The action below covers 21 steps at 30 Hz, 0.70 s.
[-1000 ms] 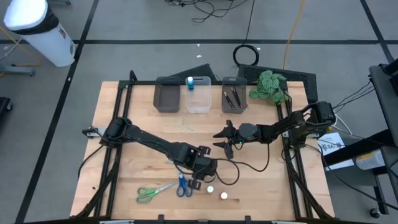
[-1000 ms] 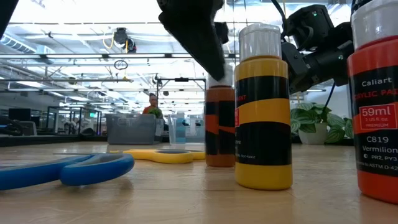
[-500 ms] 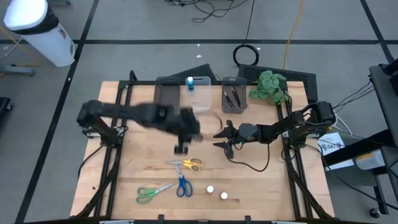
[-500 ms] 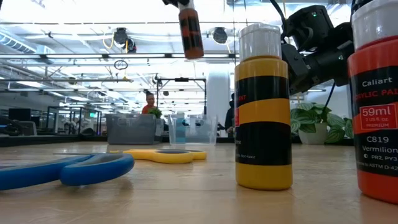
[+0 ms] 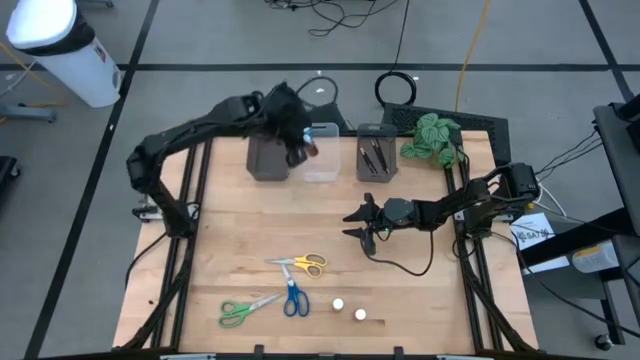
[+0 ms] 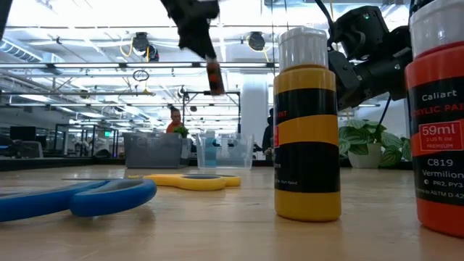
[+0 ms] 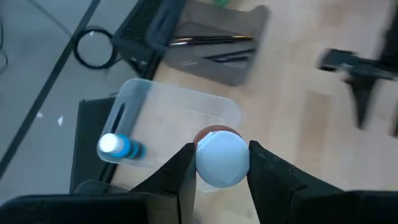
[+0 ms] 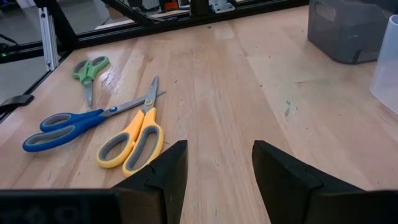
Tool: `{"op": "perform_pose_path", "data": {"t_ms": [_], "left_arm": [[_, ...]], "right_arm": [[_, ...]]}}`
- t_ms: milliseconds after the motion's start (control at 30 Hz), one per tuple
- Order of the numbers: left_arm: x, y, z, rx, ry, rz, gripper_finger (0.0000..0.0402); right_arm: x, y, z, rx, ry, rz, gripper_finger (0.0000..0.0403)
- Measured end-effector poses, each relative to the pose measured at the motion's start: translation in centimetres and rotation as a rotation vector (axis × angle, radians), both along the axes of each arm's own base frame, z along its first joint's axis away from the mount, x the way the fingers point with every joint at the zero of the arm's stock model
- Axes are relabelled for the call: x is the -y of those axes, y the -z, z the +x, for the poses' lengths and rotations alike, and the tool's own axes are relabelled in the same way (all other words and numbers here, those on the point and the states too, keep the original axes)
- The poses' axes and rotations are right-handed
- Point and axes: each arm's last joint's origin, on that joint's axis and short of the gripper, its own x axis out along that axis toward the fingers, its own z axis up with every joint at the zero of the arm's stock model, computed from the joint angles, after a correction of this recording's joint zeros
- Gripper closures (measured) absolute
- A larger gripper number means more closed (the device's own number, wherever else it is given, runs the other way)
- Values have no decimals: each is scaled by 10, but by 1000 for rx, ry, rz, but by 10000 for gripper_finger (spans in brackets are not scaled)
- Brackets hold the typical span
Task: Pick & Place Paint Supplies
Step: Put the brown paint bottle into the transparent bin
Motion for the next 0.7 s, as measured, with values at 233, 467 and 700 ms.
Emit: {"op": "perform_pose_path", "data": {"t_ms": [233,467,700], "left_arm": [[-47,46,11,-93,-92,-119,277],[-75,100,28,-206,-132,-197,277],[-85,132,38,-249,-116,-269,277]], "right_arm": [[0,0,0,-1,0,0,238],[0,0,0,-1,0,0,238],[0,0,0,-2,0,0,238]]}}
